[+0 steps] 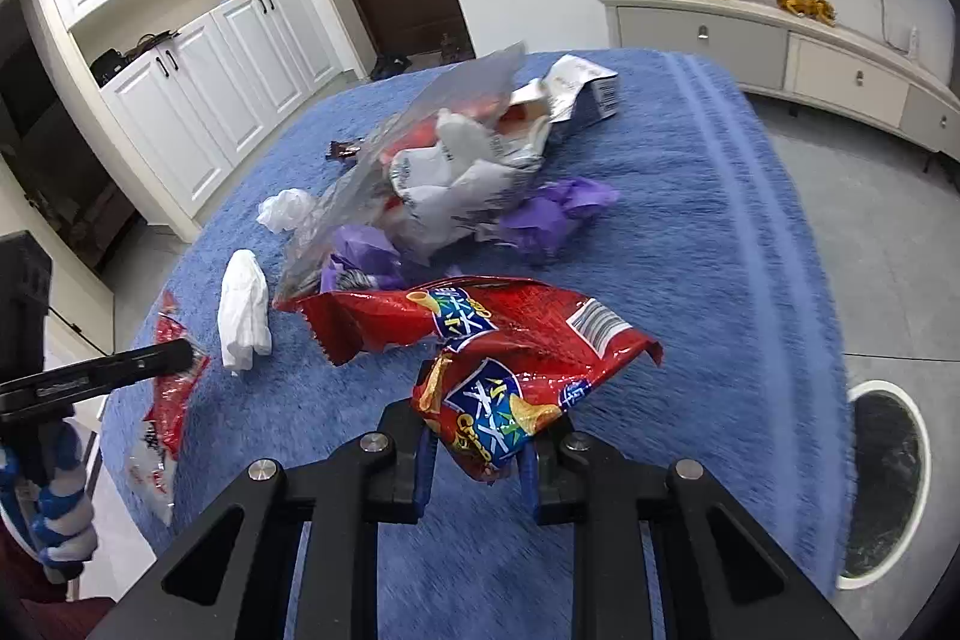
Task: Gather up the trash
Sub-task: 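Carry both bags over the bin and open both tools to drop them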
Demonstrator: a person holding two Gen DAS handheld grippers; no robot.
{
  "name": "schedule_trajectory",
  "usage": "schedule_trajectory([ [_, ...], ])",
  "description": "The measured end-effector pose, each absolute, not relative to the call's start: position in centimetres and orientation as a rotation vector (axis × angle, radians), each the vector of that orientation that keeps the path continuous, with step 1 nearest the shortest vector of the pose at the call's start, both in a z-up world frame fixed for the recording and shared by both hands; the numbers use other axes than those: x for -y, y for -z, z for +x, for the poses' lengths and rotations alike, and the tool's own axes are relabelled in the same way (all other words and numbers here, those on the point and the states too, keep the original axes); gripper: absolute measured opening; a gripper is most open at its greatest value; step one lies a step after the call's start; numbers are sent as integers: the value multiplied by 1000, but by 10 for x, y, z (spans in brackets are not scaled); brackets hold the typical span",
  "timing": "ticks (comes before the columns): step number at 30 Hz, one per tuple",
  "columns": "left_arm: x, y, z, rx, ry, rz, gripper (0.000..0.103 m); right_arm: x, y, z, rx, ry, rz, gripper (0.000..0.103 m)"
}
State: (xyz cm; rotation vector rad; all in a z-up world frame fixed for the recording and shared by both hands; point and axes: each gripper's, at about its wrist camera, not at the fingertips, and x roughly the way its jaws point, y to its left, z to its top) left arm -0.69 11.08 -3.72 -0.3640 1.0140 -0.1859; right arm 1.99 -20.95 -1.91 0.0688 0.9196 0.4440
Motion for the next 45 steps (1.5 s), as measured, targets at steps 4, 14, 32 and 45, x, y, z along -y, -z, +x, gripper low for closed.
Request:
schedule_trajectory([
  [4,-64,17,4,-1012,315,-304,23,242,8,16,-900,-369,71,21],
  [14,152,-9,87,-1064,689,-202,23,405,29,30,-990,1,100,21],
  [32,436,142,165,-1440,622,20,33,577,192,66,-1301,171,312,38],
  [45,417,132,161,-1405,719,-88,54,577,188,51,-1306,223,298,49],
])
